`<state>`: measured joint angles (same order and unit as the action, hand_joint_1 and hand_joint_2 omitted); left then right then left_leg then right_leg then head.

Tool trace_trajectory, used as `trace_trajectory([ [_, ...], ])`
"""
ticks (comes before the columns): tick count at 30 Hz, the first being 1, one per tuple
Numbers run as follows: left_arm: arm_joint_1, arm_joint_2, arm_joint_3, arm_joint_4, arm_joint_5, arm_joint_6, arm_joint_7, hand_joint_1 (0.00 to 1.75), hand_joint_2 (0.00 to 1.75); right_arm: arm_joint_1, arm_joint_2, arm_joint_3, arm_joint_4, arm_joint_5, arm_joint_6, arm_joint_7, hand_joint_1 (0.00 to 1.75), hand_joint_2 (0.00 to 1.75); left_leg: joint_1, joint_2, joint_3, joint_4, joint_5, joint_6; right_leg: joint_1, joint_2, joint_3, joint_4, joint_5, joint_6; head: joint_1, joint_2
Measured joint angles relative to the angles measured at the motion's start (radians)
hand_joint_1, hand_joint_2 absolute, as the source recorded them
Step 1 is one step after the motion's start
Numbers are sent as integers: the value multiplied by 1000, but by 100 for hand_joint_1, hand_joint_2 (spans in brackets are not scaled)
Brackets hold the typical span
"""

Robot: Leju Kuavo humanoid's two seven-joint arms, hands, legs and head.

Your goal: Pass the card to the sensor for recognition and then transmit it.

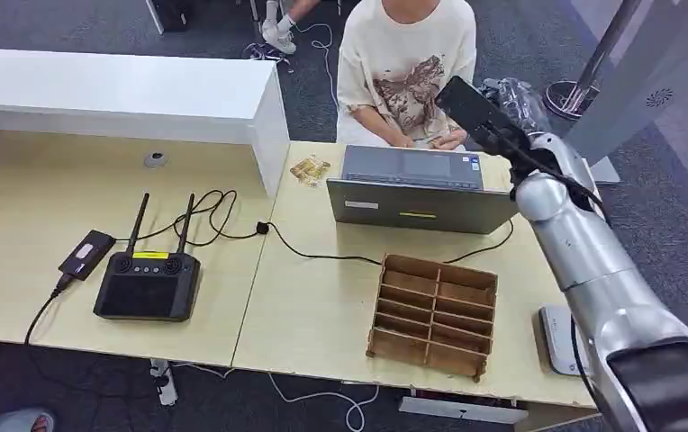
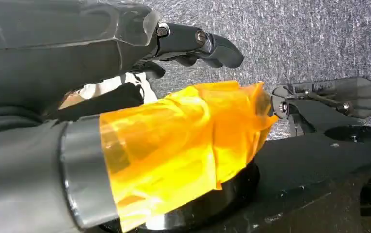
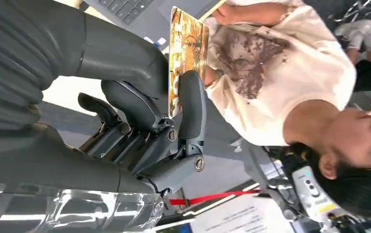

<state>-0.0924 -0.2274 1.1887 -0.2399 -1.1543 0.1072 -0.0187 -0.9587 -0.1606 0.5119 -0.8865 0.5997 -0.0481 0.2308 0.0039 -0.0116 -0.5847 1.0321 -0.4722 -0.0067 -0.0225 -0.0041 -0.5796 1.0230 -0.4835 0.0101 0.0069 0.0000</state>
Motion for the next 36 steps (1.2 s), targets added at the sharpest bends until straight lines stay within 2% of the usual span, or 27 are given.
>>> trace_trajectory([
  [8,-12,0,-3,1,-2,0,42,0,0,-11,-12,-46,82,27,-5,50,175,175,0,0,0,0,0,0,0,0,0,0,0,0,0,0],
  [14,-21,0,-10,2,3,2,47,0,0,-15,-17,-79,123,0,-21,65,175,175,0,0,0,0,0,0,0,0,0,0,0,0,0,0],
  [19,-22,-2,-16,2,5,10,50,0,0,-15,-26,-116,148,-16,-33,59,175,175,0,0,0,0,0,0,0,0,0,0,0,0,0,0],
  [36,-33,-2,-19,2,3,13,51,0,0,-15,-36,-138,173,-19,-36,46,175,175,0,0,0,0,0,0,0,1,0,0,1,0,0,0],
])
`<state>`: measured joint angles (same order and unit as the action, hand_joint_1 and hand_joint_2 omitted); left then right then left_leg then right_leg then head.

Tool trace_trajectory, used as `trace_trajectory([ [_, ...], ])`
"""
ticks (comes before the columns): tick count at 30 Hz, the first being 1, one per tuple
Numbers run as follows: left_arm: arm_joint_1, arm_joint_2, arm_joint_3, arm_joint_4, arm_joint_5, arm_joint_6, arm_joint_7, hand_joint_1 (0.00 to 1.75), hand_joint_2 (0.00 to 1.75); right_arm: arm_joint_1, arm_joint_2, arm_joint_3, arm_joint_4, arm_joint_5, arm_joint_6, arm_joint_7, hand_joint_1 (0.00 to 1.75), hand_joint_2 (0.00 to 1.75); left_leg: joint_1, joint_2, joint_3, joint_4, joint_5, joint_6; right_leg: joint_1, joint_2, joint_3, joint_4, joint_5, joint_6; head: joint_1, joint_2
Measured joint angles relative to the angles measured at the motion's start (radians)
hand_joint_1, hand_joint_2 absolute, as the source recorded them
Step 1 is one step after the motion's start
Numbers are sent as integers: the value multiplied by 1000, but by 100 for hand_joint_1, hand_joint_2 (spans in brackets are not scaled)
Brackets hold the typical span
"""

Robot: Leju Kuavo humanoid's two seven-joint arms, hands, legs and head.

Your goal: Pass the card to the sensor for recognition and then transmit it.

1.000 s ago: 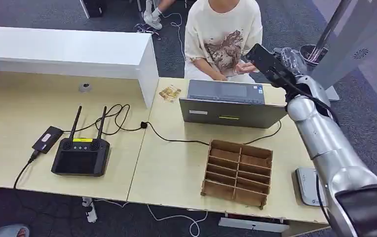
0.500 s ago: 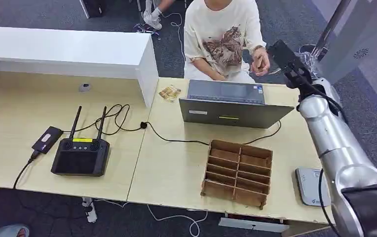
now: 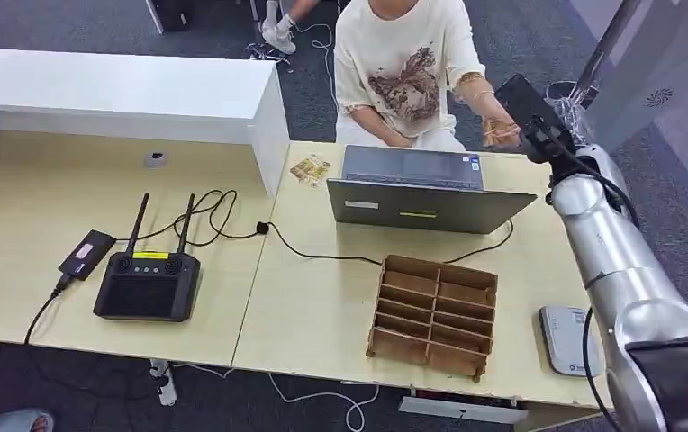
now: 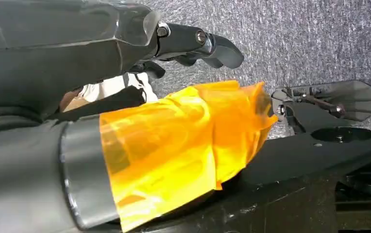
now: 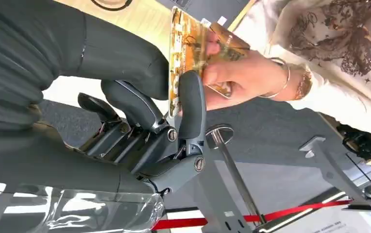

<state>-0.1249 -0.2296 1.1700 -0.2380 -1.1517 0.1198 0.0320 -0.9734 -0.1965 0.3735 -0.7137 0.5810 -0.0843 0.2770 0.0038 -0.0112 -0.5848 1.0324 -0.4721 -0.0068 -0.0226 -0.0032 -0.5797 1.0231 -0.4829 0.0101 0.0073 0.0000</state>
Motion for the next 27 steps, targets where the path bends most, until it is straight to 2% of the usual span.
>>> trace_trajectory([
  [17,-1,0,-8,6,-6,0,1,0,0,0,-4,-2,6,-3,0,-8,171,175,0,0,0,0,0,0,0,0,0,0,0,0,0,0],
  [18,-1,0,-8,6,-6,0,1,0,0,0,-5,-2,6,-3,0,-8,175,175,0,0,0,0,0,0,0,0,0,0,0,0,0,0],
  [21,-1,0,-8,6,-6,0,1,0,0,0,-6,-2,7,-3,0,-9,164,175,0,0,0,0,0,0,0,0,0,0,0,0,0,0],
  [22,-1,0,-8,6,-6,0,1,0,0,0,-6,-2,7,-3,0,-10,140,175,0,0,0,0,0,0,0,0,0,0,0,0,0,0],
  [23,-1,0,-8,6,-6,0,1,0,0,0,-6,-2,7,-3,-1,-11,21,175,0,0,0,0,0,0,0,0,0,0,0,0,0,0],
  [24,-1,0,-8,6,-6,0,1,0,0,1,-8,-2,7,-3,-1,-13,0,175,0,0,0,0,0,0,0,0,0,0,0,0,0,0],
  [27,-1,0,-8,6,-7,0,1,0,0,1,-11,-2,7,-3,-1,-17,0,175,0,0,0,0,0,0,0,0,0,0,0,0,0,0],
])
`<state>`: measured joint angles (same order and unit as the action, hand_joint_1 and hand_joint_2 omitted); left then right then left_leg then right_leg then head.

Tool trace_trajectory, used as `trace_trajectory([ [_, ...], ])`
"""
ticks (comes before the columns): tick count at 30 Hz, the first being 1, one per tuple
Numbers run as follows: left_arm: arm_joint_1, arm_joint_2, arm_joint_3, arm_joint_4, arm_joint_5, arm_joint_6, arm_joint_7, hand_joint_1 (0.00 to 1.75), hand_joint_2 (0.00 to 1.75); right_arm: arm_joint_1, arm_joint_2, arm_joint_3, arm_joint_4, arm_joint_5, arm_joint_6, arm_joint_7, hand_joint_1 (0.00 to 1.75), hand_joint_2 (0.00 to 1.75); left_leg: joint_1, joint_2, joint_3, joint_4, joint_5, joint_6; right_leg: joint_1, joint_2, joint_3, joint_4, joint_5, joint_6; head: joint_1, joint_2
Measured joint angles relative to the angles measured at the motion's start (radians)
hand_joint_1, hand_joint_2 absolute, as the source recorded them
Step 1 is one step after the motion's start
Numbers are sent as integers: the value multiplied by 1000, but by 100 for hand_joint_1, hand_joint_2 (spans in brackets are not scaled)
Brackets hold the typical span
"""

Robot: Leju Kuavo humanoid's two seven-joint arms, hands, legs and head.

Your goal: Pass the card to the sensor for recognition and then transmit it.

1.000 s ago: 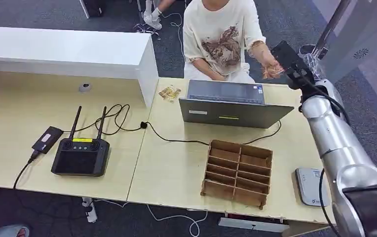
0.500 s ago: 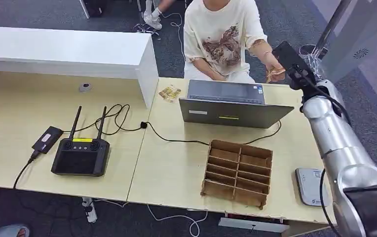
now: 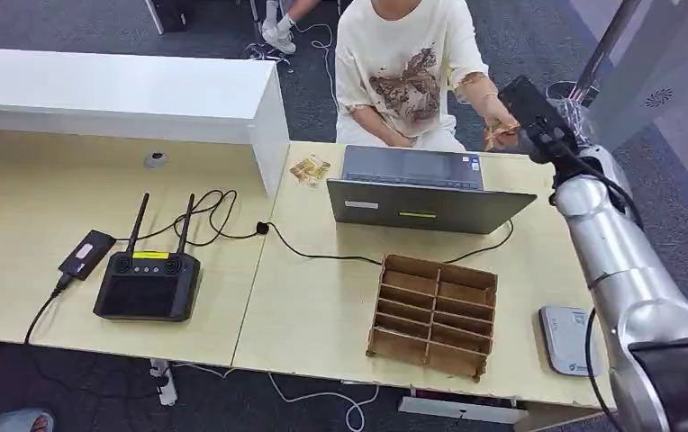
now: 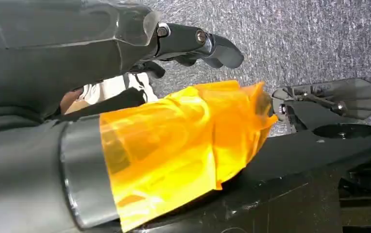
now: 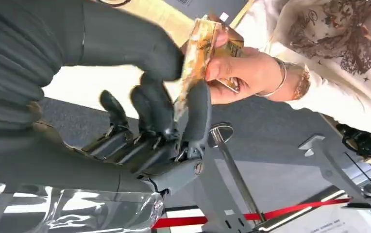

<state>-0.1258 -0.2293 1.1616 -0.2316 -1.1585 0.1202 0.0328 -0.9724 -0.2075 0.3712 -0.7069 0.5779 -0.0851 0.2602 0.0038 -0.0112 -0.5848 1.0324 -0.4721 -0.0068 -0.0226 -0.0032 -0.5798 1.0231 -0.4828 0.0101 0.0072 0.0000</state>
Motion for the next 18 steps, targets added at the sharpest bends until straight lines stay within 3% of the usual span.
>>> trace_trajectory([
  [18,0,0,-11,0,1,0,-2,0,0,12,-19,-1,0,-3,-19,-13,0,175,0,0,0,0,0,0,0,0,0,0,0,0,0,0],
])
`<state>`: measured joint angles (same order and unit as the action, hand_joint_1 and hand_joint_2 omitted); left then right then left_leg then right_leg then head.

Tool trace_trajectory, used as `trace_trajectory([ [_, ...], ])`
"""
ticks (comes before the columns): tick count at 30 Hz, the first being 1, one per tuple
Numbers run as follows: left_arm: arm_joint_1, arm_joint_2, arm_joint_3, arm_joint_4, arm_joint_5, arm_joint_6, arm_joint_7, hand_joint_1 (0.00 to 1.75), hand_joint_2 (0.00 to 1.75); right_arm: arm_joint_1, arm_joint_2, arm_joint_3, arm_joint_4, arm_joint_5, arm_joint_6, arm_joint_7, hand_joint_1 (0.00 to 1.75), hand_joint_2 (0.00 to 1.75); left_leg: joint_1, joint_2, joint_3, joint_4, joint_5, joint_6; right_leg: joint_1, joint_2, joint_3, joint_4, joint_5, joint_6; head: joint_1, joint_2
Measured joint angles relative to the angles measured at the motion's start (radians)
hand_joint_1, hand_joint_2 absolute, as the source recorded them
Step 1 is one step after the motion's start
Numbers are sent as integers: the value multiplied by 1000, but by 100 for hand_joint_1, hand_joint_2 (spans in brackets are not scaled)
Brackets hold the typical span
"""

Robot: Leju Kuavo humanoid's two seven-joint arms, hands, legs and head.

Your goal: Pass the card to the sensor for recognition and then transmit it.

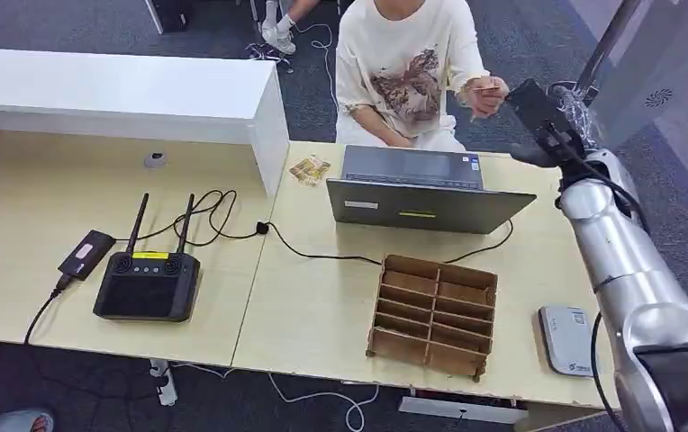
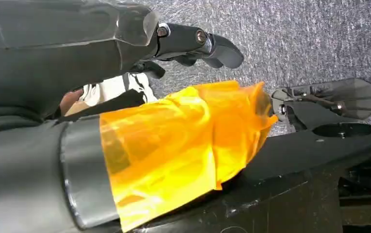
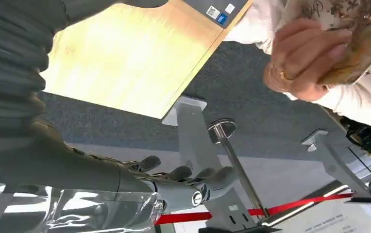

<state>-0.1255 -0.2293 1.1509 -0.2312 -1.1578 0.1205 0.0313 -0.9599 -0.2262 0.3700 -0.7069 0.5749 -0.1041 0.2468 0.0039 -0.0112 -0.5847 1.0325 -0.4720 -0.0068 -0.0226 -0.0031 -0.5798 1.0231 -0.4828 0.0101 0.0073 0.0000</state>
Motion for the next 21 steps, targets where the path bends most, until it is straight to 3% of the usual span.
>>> trace_trajectory([
  [15,1,0,-6,0,6,3,-7,0,0,7,-16,-1,-2,-6,-3,-10,0,175,0,0,0,0,0,0,0,0,0,0,0,0,0,0],
  [21,2,1,-6,0,18,-2,-16,0,0,30,-21,-5,-43,-58,-32,-95,0,175,0,0,0,0,0,0,0,0,0,0,0,0,0,0],
])
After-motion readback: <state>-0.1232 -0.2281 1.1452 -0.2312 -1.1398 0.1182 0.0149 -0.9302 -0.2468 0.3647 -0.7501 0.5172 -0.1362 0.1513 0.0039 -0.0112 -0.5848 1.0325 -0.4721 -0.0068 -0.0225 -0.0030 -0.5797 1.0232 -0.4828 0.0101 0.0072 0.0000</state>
